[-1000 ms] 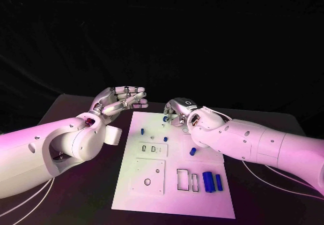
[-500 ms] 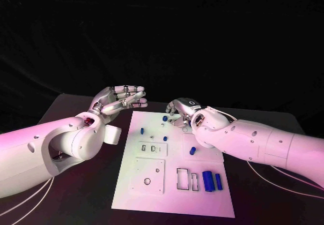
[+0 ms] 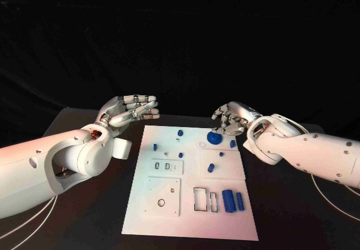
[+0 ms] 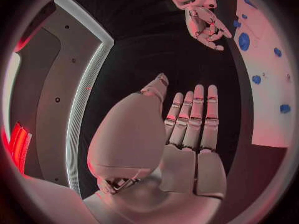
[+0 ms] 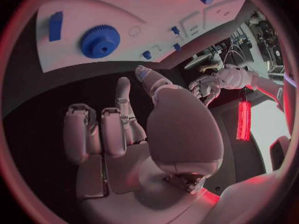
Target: Assemble the parts on the task board
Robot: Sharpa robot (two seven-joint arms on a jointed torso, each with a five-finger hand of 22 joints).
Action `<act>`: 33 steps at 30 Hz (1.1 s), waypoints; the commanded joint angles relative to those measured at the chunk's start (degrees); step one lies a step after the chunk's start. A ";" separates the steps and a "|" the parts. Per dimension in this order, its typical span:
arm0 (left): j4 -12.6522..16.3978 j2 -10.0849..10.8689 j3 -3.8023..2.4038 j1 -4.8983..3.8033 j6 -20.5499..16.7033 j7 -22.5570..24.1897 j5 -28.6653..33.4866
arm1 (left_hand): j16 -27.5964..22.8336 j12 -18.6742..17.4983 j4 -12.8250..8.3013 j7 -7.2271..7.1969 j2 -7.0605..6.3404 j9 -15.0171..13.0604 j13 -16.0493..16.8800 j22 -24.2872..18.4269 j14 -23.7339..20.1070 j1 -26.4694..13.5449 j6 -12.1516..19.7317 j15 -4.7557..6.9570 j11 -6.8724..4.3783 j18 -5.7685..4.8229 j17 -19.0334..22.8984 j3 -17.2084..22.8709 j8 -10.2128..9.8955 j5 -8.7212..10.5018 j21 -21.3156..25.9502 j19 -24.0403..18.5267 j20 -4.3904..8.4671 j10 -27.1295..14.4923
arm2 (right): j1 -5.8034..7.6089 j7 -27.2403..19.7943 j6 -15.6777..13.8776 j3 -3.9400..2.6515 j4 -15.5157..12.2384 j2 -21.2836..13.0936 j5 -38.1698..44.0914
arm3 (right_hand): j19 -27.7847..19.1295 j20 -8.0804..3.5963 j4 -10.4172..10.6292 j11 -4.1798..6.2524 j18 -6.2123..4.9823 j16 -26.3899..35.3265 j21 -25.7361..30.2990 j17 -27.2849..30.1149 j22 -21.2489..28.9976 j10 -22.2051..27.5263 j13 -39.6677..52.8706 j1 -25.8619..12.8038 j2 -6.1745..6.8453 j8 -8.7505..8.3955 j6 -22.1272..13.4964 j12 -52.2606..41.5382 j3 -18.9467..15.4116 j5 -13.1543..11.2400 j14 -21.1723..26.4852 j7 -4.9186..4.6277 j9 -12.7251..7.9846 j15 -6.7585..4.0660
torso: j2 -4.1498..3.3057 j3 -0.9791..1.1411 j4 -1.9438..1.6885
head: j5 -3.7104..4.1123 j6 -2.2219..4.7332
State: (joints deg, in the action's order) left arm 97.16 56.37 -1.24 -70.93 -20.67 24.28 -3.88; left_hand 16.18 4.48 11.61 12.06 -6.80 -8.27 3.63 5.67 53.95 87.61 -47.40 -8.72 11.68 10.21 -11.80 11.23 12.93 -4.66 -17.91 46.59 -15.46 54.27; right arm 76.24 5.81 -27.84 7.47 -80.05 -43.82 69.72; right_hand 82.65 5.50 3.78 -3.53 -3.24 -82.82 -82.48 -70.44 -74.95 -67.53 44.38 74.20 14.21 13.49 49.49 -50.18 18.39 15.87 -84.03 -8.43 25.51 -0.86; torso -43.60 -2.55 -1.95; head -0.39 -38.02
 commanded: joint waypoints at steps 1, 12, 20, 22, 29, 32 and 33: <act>-0.02 0.00 -0.05 -0.07 1.18 0.71 0.36 | -0.20 -0.13 -0.05 2.90 0.26 0.08 0.03 -0.06 -0.05 -0.33 0.30 -0.27 0.16 0.31 -0.10 0.23 -0.32 0.24 0.18 0.34 0.06 -0.31 | 0.22 0.96 6.72 -0.02 -0.11 -0.98 -7.46 | 1.37 0.07 1.36 -0.04 0.93 -1.90 -1.39 -4.14 -5.94 -3.47 13.50 0.55 -0.57 0.59 -0.35 -13.23 -2.08 0.18 -3.14 -0.03 0.65 0.25 | 0.11 0.21 0.37 | -0.06 -0.11; -0.10 -0.12 -0.04 -0.06 1.41 0.86 0.38 | -0.34 -0.30 -0.15 2.93 0.28 0.12 0.04 -0.15 -0.01 -0.30 0.45 -0.30 0.21 0.31 -0.15 0.31 -0.43 0.24 0.24 0.36 0.04 -0.44 | -0.62 2.21 8.20 0.02 3.81 0.91 -5.39 | 3.37 0.44 3.21 -0.40 1.68 -4.63 -3.53 -10.96 -9.21 -8.98 26.36 2.12 -1.18 1.11 -0.60 -24.89 -3.67 0.98 -4.33 -0.32 1.23 0.66 | 0.01 0.11 0.10 | 0.08 -0.08; -0.18 -0.14 -0.04 -0.05 1.42 0.75 0.38 | -0.34 -0.31 -0.15 2.93 0.28 0.13 0.04 -0.16 -0.01 -0.30 0.45 -0.30 0.21 0.31 -0.16 0.32 -0.44 0.24 0.24 0.36 0.04 -0.44 | -1.88 2.55 7.57 0.08 5.61 3.09 -1.44 | 3.64 0.50 3.46 -0.45 1.78 -5.05 -3.80 -12.13 -9.62 -9.97 28.06 2.29 -1.19 1.11 -0.58 -26.34 -3.55 1.28 -4.55 -0.36 1.25 0.72 | 0.02 0.02 0.15 | 0.18 0.15; -0.17 -0.13 -0.04 -0.05 1.43 0.72 0.38 | -0.34 -0.31 -0.15 2.93 0.28 0.13 0.04 -0.16 -0.01 -0.30 0.45 -0.30 0.21 0.31 -0.16 0.32 -0.44 0.24 0.24 0.36 0.04 -0.44 | -2.13 2.96 7.62 0.09 6.20 3.58 -1.22 | 3.74 0.52 3.61 -0.47 1.82 -5.11 -3.89 -12.29 -9.77 -10.15 28.40 2.23 -1.19 1.11 -0.57 -26.65 -3.57 1.12 -4.58 -0.38 1.25 0.74 | -0.02 0.05 0.15 | 0.17 0.16; -0.23 -0.12 -0.04 -0.05 1.47 0.66 0.39 | -0.38 -0.35 -0.14 2.95 0.36 0.13 0.04 -0.19 0.00 -0.32 0.47 -0.31 0.22 0.31 -0.18 0.37 -0.45 0.22 0.26 0.37 0.03 -0.47 | -2.74 3.91 8.01 0.12 6.93 4.47 -0.94 | 3.87 0.54 3.85 -0.49 1.87 -5.20 -4.02 -12.51 -9.97 -10.35 28.76 2.09 -1.20 1.13 -0.48 -26.98 -3.61 0.92 -4.62 -0.38 1.27 0.77 | 0.07 0.01 0.19 | -0.07 -0.05; -0.28 -0.13 -0.04 -0.05 1.49 0.64 0.40 | -0.40 -0.36 -0.13 2.96 0.40 0.14 0.04 -0.20 0.01 -0.33 0.47 -0.31 0.23 0.31 -0.18 0.39 -0.46 0.22 0.27 0.38 0.03 -0.49 | -2.85 4.15 7.92 0.12 7.26 4.67 -0.88 | 3.87 0.54 3.85 -0.49 1.87 -5.20 -4.02 -12.51 -9.97 -10.35 28.76 2.09 -1.20 1.13 -0.48 -26.98 -3.61 0.92 -4.62 -0.38 1.27 0.77 | 0.07 0.06 0.17 | 0.00 0.03; -0.28 -0.13 -0.04 -0.05 1.51 0.64 0.40 | -0.40 -0.36 -0.13 2.96 0.40 0.14 0.04 -0.20 0.01 -0.33 0.47 -0.31 0.23 0.31 -0.18 0.39 -0.46 0.22 0.27 0.38 0.03 -0.49 | -2.87 4.21 7.92 0.12 7.42 4.74 -0.86 | 3.87 0.54 3.85 -0.49 1.87 -5.20 -4.02 -12.51 -9.97 -10.35 28.76 2.09 -1.20 1.13 -0.48 -26.98 -3.61 0.92 -4.62 -0.38 1.27 0.77 | 0.08 0.04 0.17 | 0.02 0.01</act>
State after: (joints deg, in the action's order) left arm 96.81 56.35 -1.23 -70.92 -20.22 24.35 -3.71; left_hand 16.18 4.48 11.45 12.06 -6.80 -8.21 3.63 5.55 53.95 87.61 -47.41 -8.72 11.89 10.21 -11.94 11.40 12.72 -4.66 -17.91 46.59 -15.46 54.06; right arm 73.47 8.99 -20.92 7.58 -72.79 -39.14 67.55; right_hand 83.92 5.84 7.30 -3.99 -2.12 -87.78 -86.37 -74.95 -74.94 -77.60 73.10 75.79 13.05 14.40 49.21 -76.86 14.81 16.98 -83.94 -8.71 26.82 -0.50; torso -43.57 -2.53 -1.79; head -0.41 -38.05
